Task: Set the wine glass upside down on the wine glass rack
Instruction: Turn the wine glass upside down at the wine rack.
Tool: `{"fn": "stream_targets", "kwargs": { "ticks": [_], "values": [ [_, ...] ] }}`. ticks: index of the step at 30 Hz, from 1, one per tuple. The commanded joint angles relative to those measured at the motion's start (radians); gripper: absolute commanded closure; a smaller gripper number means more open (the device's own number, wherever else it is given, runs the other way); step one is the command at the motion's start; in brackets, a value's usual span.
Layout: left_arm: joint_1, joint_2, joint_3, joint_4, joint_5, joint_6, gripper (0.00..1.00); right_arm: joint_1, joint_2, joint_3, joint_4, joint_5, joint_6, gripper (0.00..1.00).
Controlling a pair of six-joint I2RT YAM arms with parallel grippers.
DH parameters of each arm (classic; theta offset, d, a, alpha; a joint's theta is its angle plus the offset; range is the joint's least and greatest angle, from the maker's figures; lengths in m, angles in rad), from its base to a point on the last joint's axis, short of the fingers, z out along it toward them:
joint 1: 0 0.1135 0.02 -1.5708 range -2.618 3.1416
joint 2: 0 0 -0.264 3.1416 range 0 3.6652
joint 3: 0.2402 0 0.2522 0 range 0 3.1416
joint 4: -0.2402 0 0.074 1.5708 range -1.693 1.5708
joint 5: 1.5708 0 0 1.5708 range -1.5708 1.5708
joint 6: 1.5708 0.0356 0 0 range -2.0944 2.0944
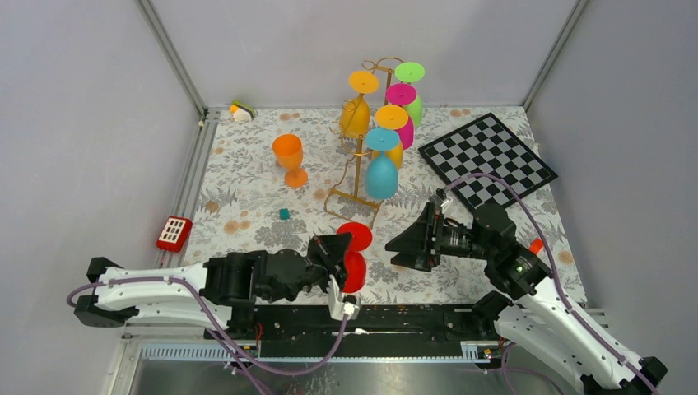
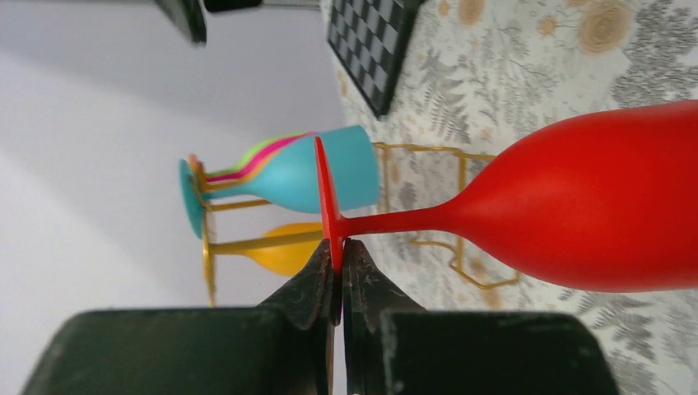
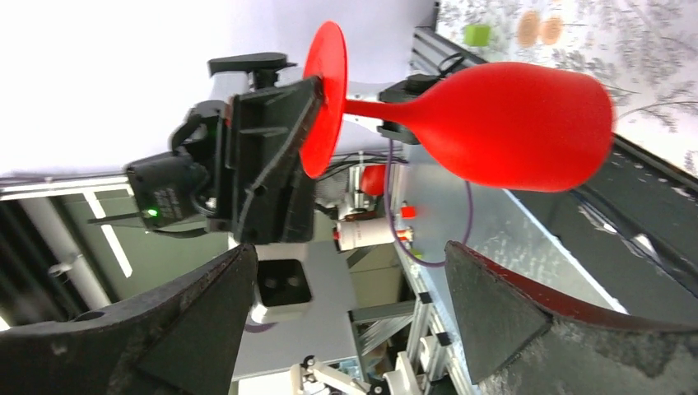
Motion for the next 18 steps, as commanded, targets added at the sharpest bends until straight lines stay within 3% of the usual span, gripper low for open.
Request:
{"fn": "stream_targets", "kwargs": {
  "ticks": [1,4,11,18],
  "values": [
    [-0.072,0.008,-0.047,0.264,-0.168,0.170,1.00,0.005,0.015,-0.029,0.239,-0.069,0.124,0.11],
    [-0.105,0.032,-0.054,0.308,-0.186,0.214,1.00,0.005,0.023,-0.057,0.307,-0.066,0.167,0.16],
    [-0.139,0.105,-0.020,0.318,-0.195,0.237,1.00,0.007,0.070,-0.080,0.392,-0.096,0.201,0.38],
    [-0.159,0.162,0.002,0.332,-0.203,0.245,1.00,0.007,0.100,-0.089,0.403,-0.120,0.192,0.66]
  ]
}}
